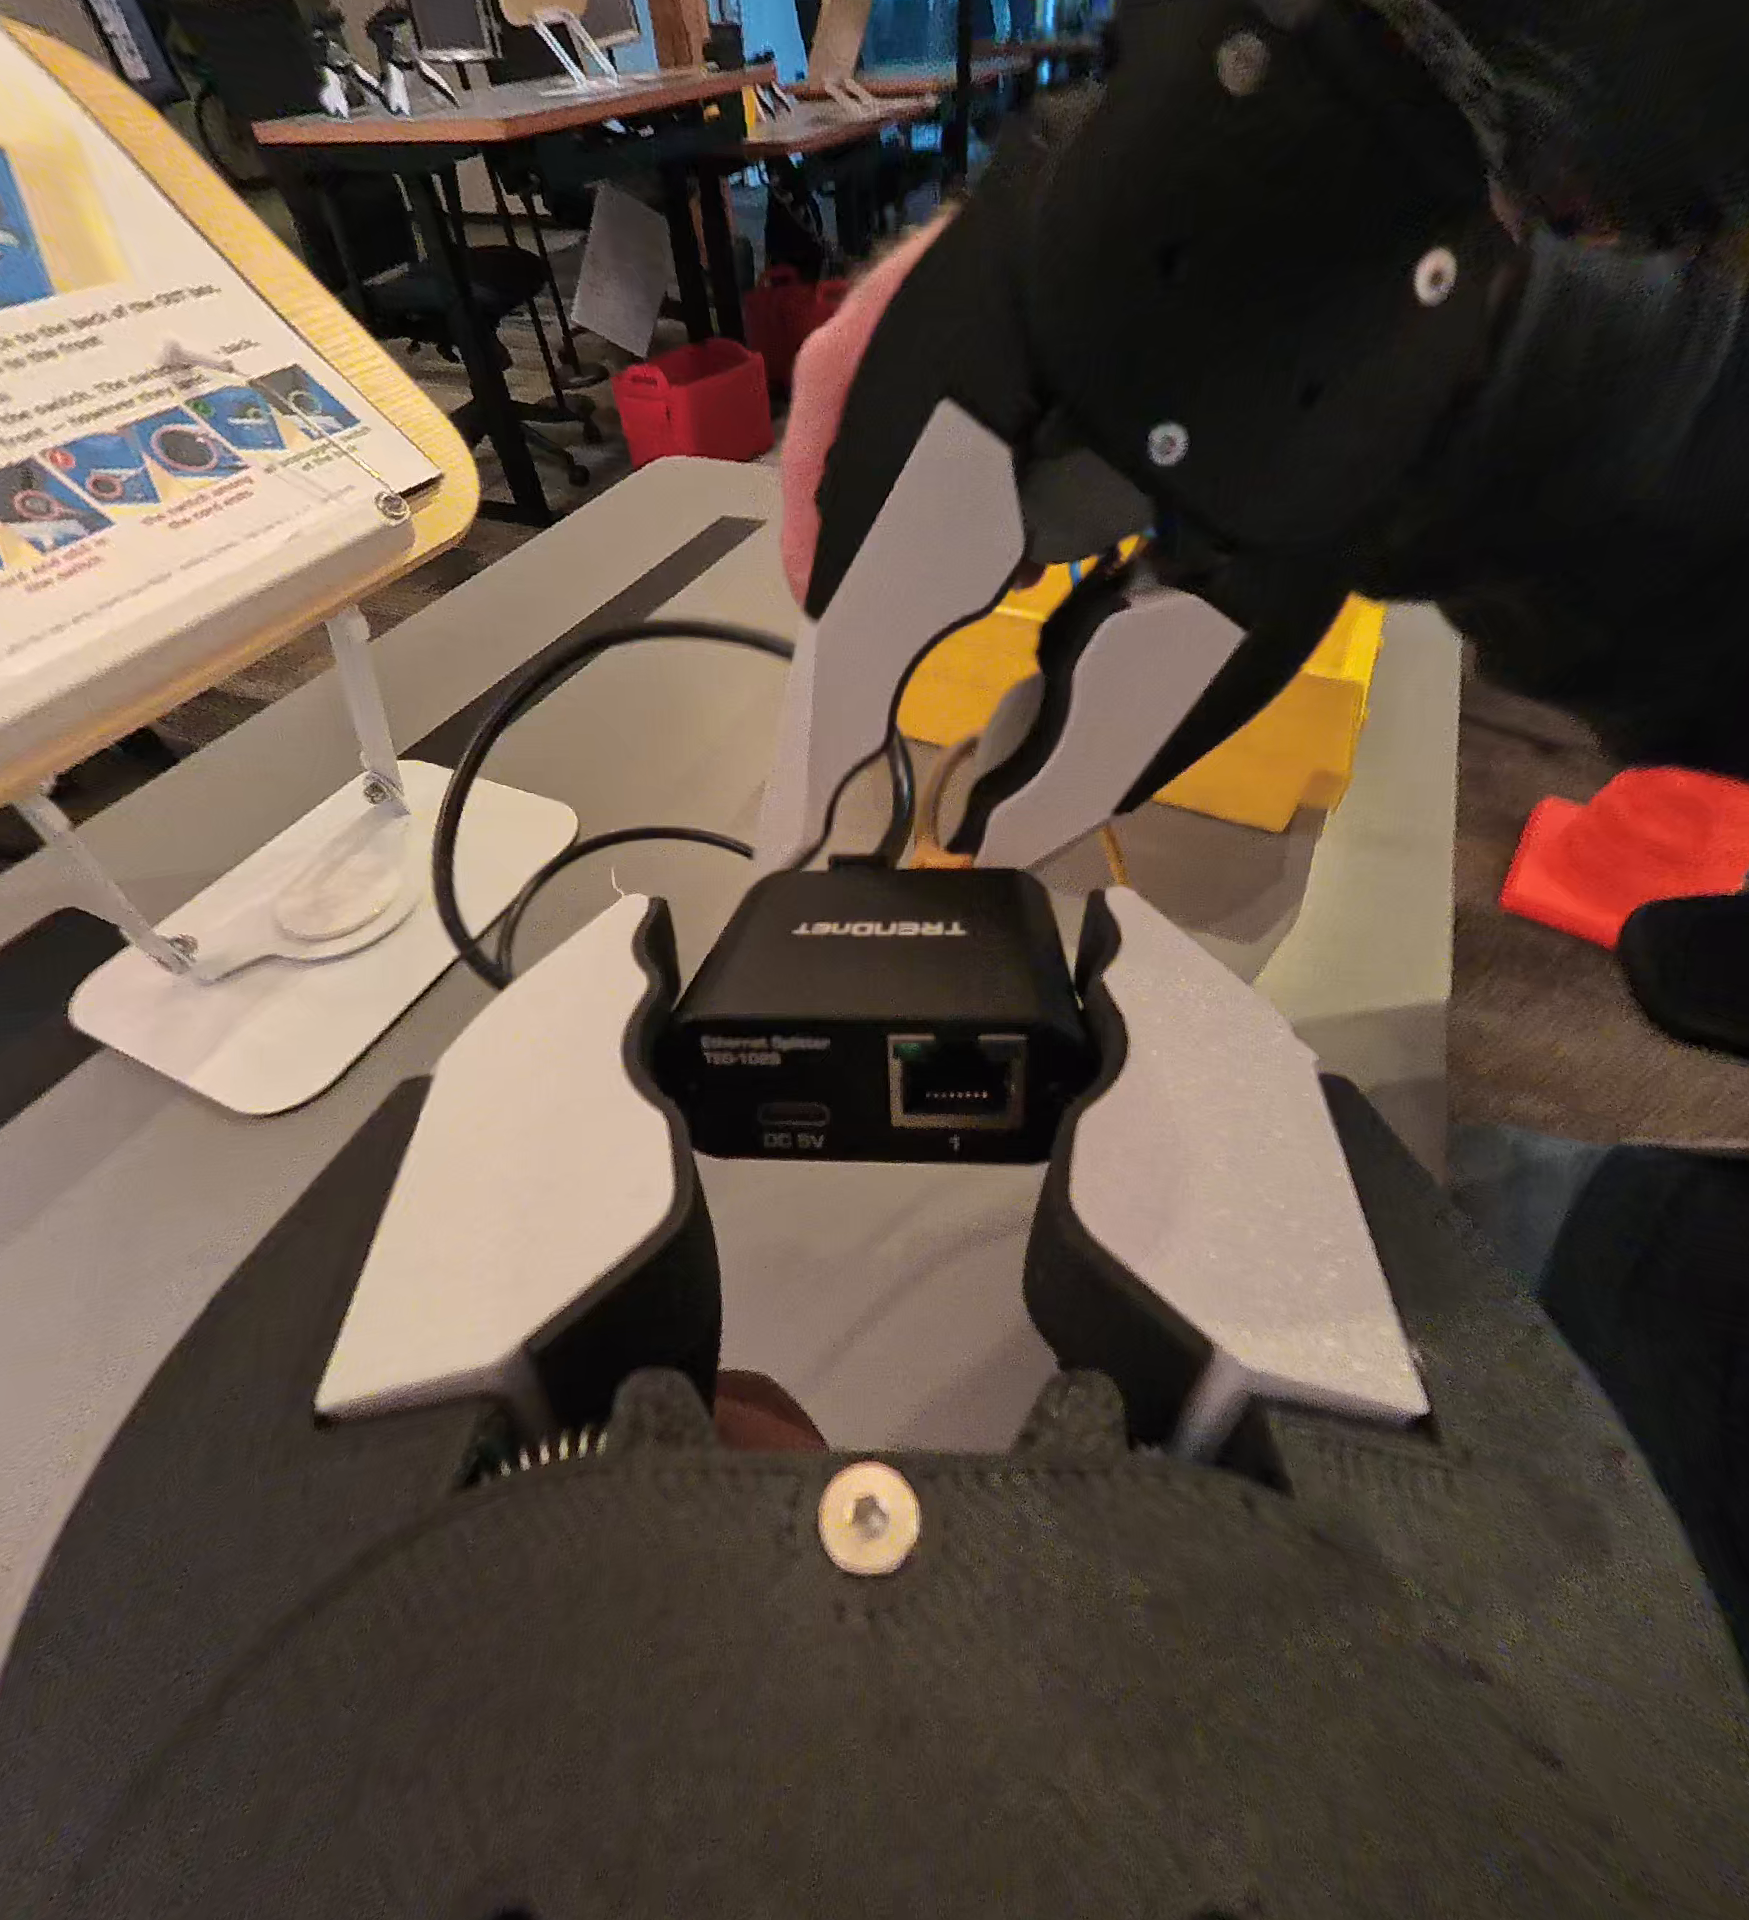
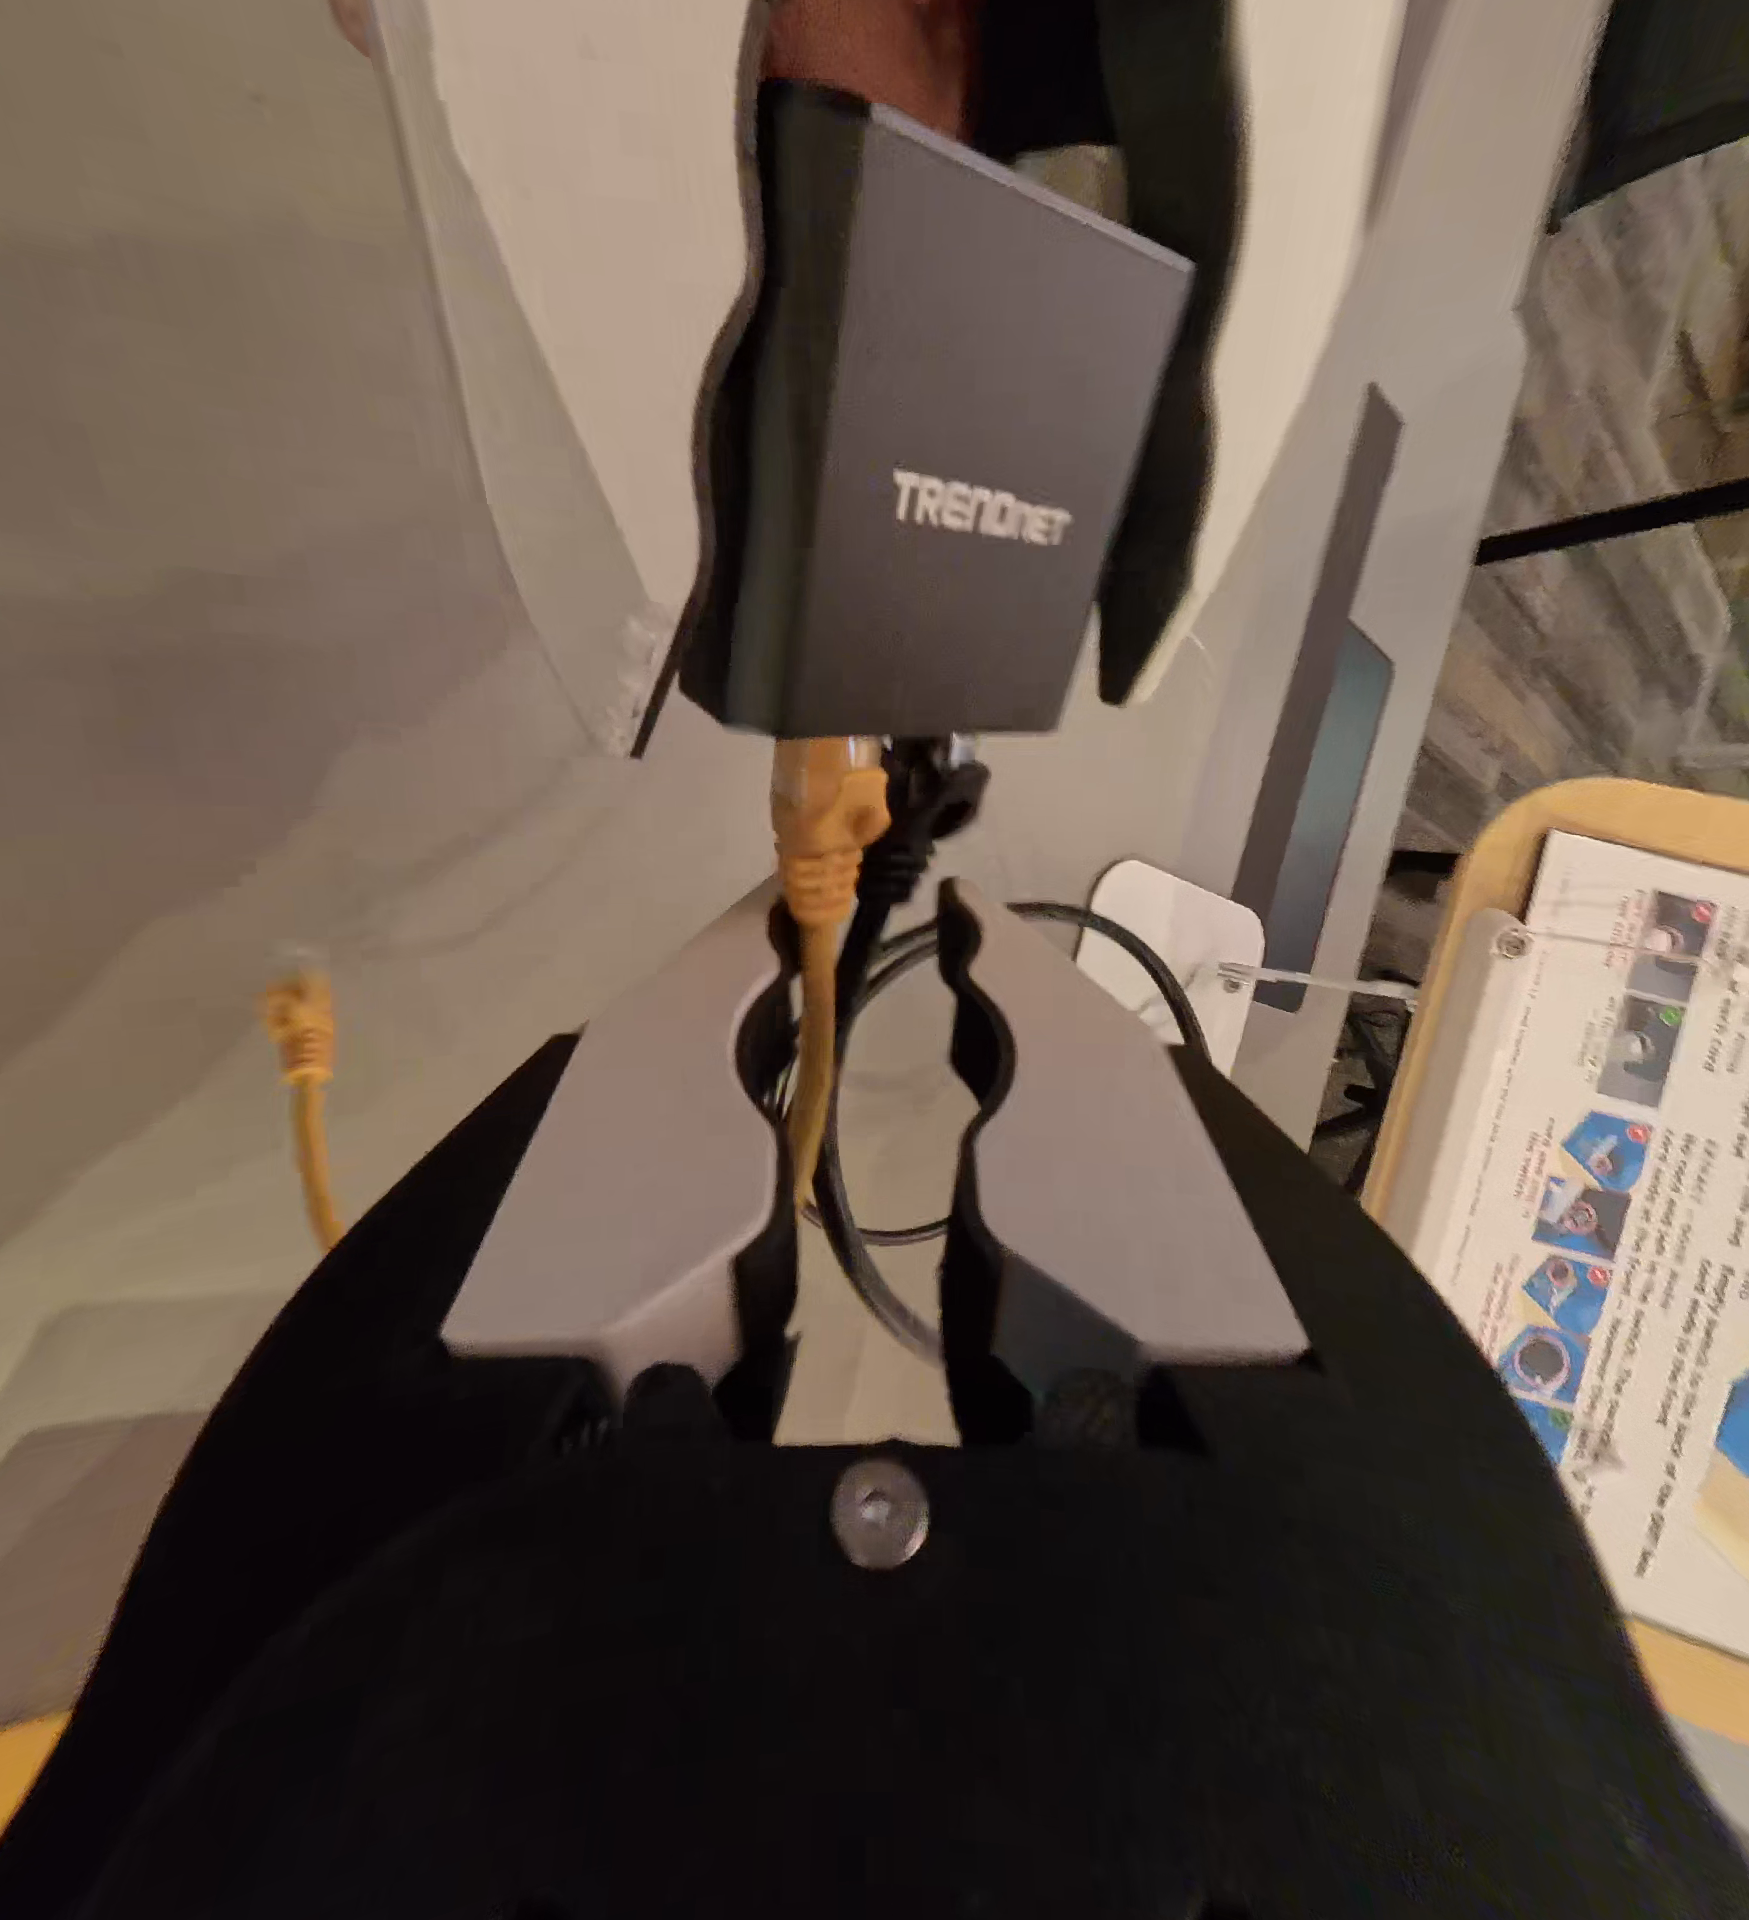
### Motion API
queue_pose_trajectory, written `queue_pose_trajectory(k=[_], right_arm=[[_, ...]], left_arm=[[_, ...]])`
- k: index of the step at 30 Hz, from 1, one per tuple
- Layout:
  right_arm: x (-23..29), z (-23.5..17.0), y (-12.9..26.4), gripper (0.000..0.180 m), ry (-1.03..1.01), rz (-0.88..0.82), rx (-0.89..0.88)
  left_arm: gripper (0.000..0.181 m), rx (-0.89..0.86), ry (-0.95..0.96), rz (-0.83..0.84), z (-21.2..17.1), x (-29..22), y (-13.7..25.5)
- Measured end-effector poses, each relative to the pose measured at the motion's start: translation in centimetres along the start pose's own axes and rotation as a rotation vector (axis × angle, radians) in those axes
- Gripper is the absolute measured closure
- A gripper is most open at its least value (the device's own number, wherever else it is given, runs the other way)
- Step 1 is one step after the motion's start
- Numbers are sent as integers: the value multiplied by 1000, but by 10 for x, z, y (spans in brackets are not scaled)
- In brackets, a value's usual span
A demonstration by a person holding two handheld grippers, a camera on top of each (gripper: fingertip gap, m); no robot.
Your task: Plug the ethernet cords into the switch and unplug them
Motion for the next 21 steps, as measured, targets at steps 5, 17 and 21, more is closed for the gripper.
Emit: queue_pose_trajectory(k=[5, 17, 21], right_arm=[[10, 2, 15, 147, -89, -219, -146], [36, 38, 10, 158, 69, -633, -167], [36, 38, 10, 166, 84, -619, -175]], left_arm=[[107, -105, 198, -23, -5, 12, 10], [107, -218, 429, -148, -12, 8, 7], [108, -232, 463, -171, -14, 8, 7]])
Point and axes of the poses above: each gripper's, where its closed fingertips meet, y back along the fingers, z out of its top, x = y × z across the jaws, the point moved 7 cm from there along y, back along the fingers, and after that the axes turned 6 degrees about y, right-handed, at the moved point
